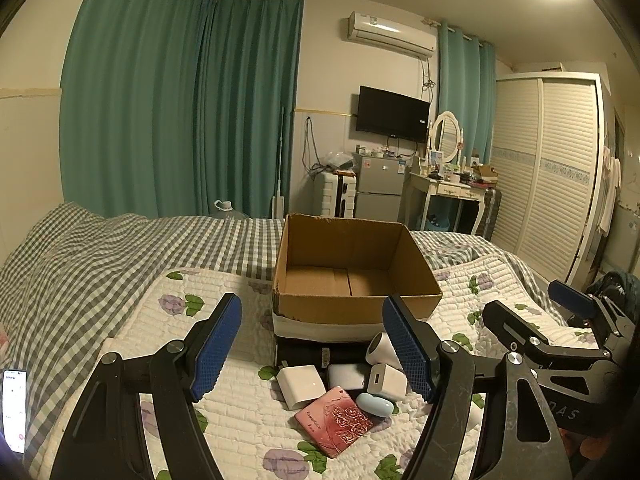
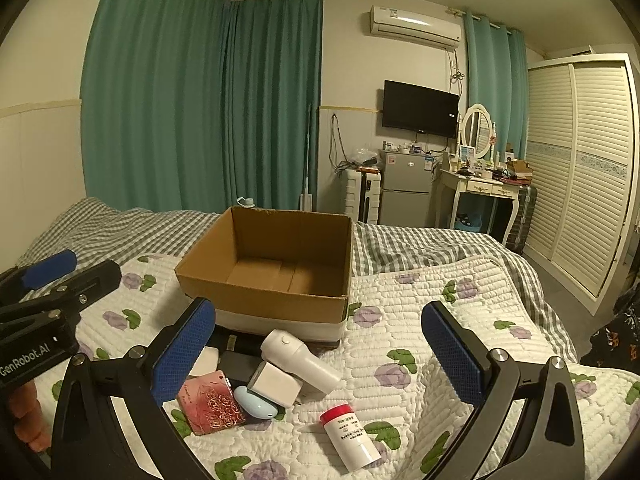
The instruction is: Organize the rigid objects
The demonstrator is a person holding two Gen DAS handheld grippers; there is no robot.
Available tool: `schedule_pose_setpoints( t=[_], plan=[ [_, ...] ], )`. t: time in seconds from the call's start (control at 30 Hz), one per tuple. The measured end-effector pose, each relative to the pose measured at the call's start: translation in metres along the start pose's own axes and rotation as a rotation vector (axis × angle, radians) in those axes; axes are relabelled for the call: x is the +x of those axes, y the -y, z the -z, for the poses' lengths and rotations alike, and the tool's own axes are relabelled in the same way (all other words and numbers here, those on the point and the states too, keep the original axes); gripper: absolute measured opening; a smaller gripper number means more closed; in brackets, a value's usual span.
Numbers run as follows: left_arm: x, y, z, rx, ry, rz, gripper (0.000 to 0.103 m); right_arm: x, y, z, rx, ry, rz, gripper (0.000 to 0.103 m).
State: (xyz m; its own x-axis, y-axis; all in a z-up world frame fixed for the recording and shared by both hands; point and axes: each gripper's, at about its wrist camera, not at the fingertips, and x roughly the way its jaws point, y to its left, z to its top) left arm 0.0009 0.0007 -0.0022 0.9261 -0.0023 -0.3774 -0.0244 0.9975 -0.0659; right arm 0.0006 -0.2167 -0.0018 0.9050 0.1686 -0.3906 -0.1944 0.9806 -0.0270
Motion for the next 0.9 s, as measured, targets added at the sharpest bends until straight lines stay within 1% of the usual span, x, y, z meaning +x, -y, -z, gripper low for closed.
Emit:
schedule_pose_setpoints(
  t=[0.13,0.43,0.9],
  plan=[
    [0.0004,0.0003,0.0000,0.001,-0.001,0.002,0.076,-0.0001,0.0030,0.0000,0.003,0.001,0.007,0.103],
    [0.0002,0.0018,-0.0001,0.002,-0.001,0.000,0.076,0.0001,0.0014,0.0016,-0.003,-0.007,-0.016,0.103],
    [-0.0002,0.0004,-0.0003,0.001,-0.003,0.000,0.076,0.0014,0.0008,0.0031,-0.009,-0.014,-0.019,0.103]
  ],
)
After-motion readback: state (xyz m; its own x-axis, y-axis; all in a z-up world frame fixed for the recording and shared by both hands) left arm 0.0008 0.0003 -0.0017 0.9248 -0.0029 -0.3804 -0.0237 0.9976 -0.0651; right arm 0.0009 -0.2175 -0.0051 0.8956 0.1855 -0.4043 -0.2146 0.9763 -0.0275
